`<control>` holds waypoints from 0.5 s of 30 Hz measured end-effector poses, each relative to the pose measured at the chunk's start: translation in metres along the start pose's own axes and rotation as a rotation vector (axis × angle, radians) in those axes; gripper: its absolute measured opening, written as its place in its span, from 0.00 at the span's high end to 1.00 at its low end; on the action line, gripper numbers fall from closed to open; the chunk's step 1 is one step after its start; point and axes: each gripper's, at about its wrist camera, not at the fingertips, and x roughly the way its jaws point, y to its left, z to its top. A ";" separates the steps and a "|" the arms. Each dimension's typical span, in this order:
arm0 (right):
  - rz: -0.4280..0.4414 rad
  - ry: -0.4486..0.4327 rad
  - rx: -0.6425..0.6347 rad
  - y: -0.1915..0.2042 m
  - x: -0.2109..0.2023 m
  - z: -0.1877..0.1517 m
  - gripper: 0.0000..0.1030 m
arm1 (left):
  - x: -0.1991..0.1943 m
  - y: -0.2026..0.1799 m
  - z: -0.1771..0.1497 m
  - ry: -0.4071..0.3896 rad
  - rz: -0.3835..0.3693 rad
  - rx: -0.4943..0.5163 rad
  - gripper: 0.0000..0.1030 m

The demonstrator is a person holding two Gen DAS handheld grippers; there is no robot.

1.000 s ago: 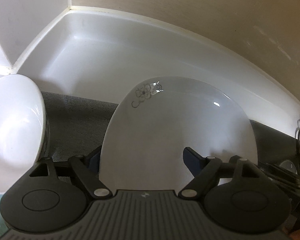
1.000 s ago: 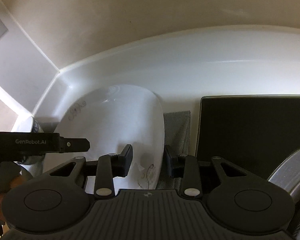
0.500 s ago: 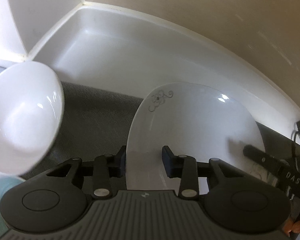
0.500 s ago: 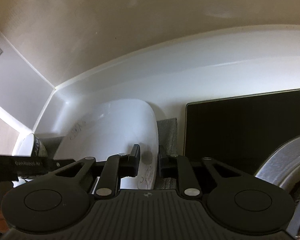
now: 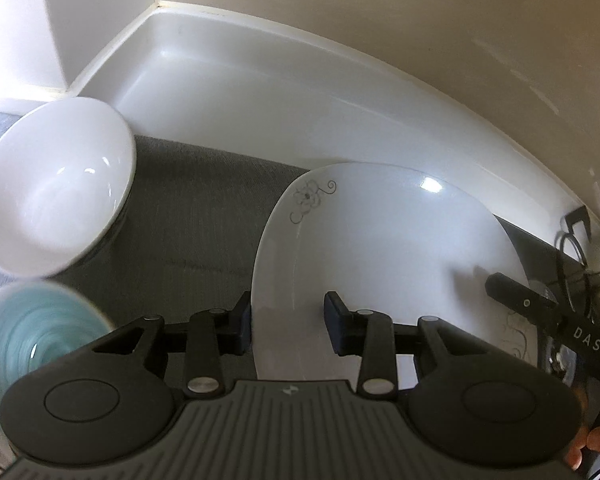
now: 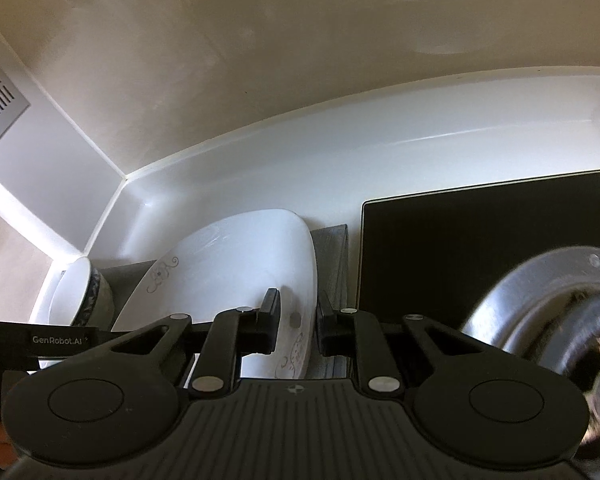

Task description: Organize plates and bowls

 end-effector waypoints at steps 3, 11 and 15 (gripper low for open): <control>-0.004 -0.010 0.002 0.002 -0.015 -0.008 0.81 | -0.014 0.001 -0.014 -0.005 -0.009 0.014 0.60; -0.014 -0.036 0.003 0.015 -0.056 -0.040 0.81 | -0.053 0.002 -0.063 -0.013 -0.024 0.047 0.60; -0.020 -0.047 0.008 0.021 -0.076 -0.059 0.81 | -0.074 0.000 -0.091 -0.021 -0.025 0.074 0.60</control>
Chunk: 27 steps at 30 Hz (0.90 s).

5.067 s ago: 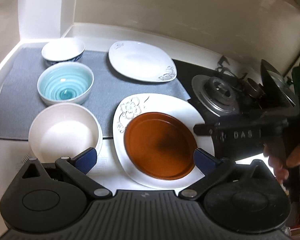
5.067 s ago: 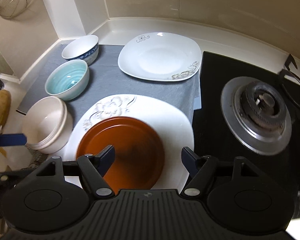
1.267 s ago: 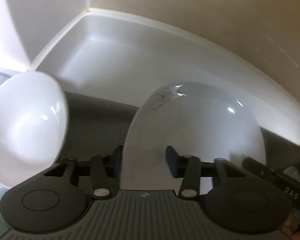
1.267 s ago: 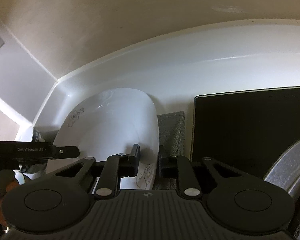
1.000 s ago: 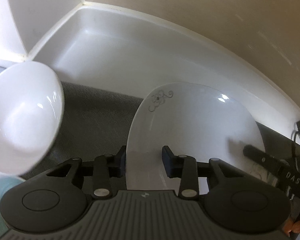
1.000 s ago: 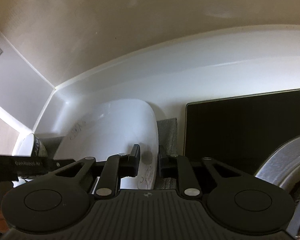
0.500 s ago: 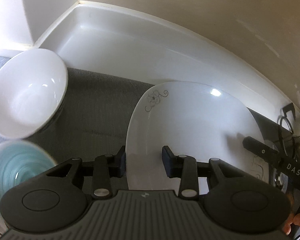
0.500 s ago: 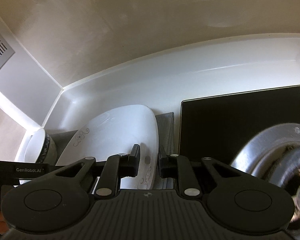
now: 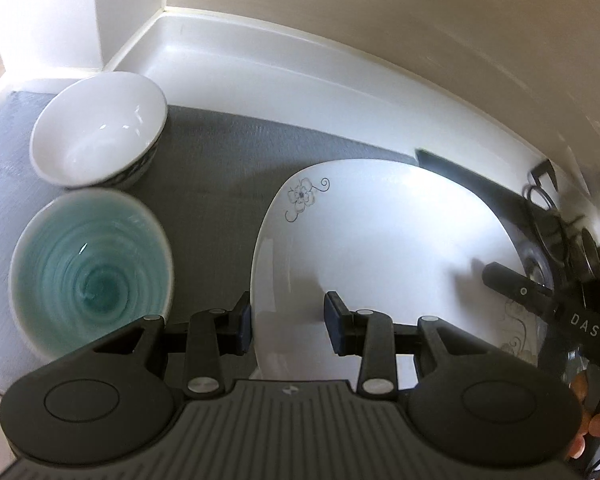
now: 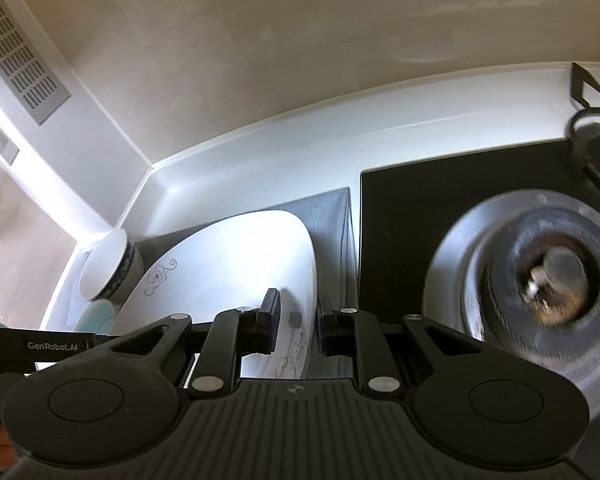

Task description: Organize plates and bowls

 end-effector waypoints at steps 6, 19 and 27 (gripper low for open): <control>-0.012 -0.014 0.022 0.003 -0.027 -0.030 0.81 | -0.017 -0.004 -0.035 0.013 -0.008 0.038 0.60; -0.031 0.005 0.084 0.001 -0.049 -0.091 0.81 | -0.017 0.005 -0.080 0.041 0.010 0.127 0.60; -0.056 0.020 0.084 0.000 -0.047 -0.106 0.81 | -0.012 0.008 -0.091 0.057 0.016 0.147 0.60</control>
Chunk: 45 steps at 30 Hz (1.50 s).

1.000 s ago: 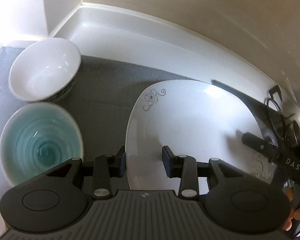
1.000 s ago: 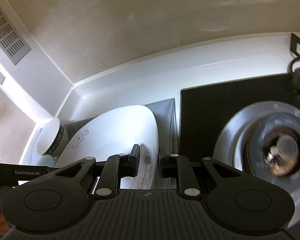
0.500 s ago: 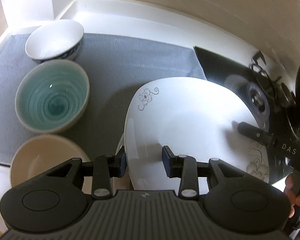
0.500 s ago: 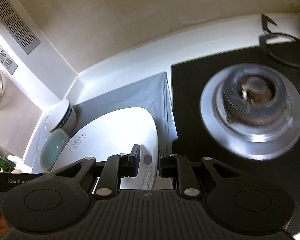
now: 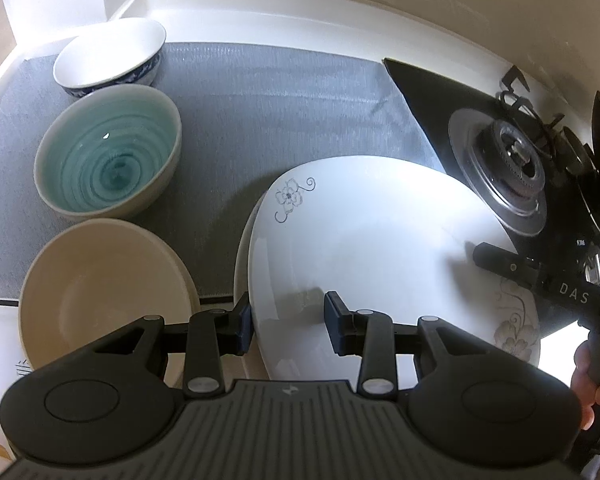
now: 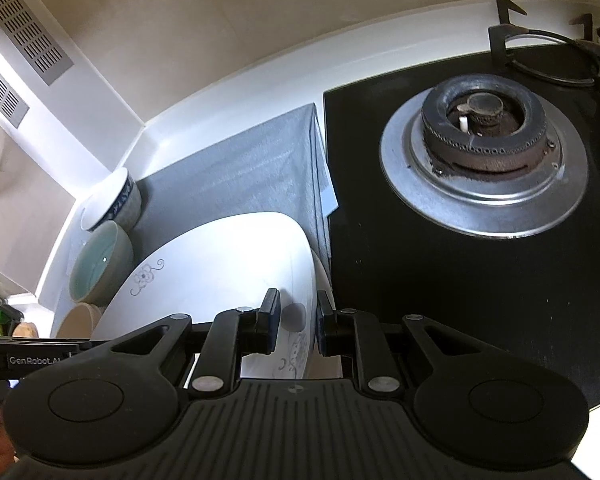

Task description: Organize plates and bowls

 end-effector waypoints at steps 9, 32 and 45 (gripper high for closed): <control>-0.022 -0.006 -0.029 0.003 0.004 -0.006 0.80 | 0.006 0.002 -0.005 -0.003 0.003 0.007 0.60; -0.191 -0.110 -0.382 0.036 -0.015 -0.018 0.48 | -0.027 -0.031 -0.032 -0.241 0.059 0.203 0.05; 0.113 0.001 -0.405 0.112 -0.021 0.004 0.31 | -0.099 0.033 -0.080 -0.331 0.047 -0.054 0.00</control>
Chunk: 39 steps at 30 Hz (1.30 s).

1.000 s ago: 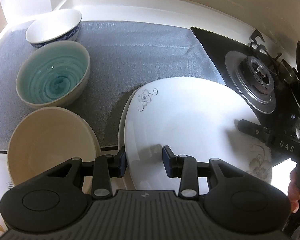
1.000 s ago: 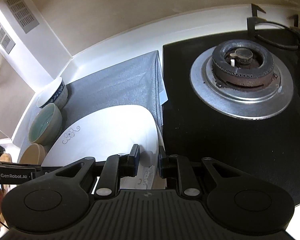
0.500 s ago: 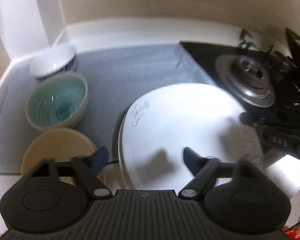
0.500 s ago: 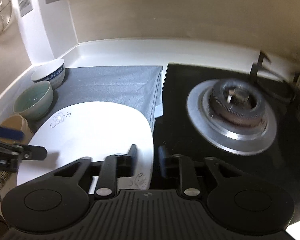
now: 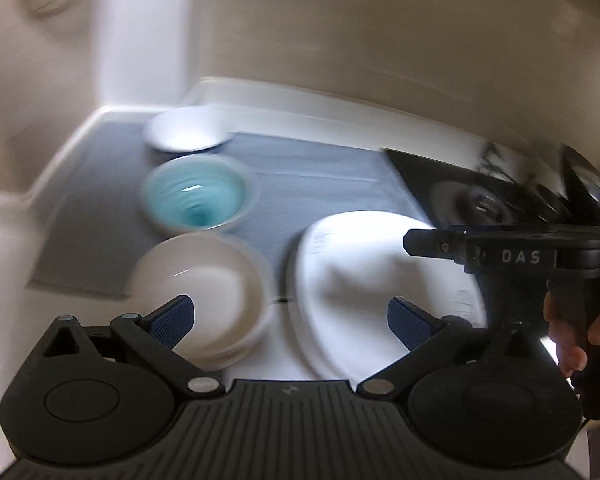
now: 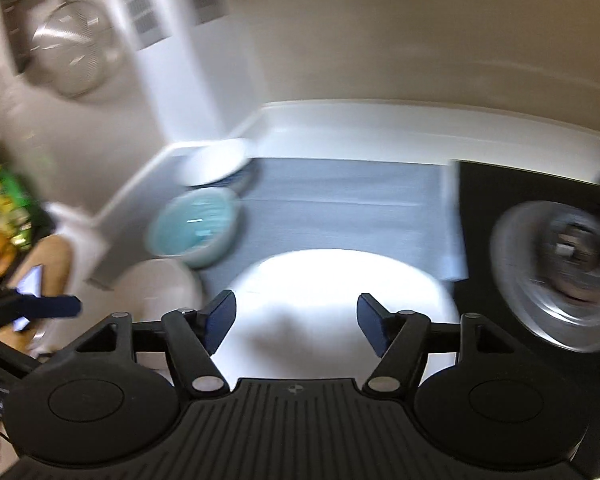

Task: Organize plates and bowls
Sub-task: 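Move both grippers toward the bowls on the grey mat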

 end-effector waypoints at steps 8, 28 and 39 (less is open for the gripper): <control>0.083 0.139 -0.061 0.064 0.069 0.025 0.29 | -0.013 0.072 -0.018 0.056 0.139 -0.221 0.00; 0.028 0.307 -0.221 0.111 0.136 0.032 0.29 | 0.006 0.126 -0.014 0.112 0.212 -0.333 0.00; 0.115 0.424 -0.219 0.100 0.157 0.031 0.45 | 0.046 0.116 0.002 0.171 0.185 -0.341 0.00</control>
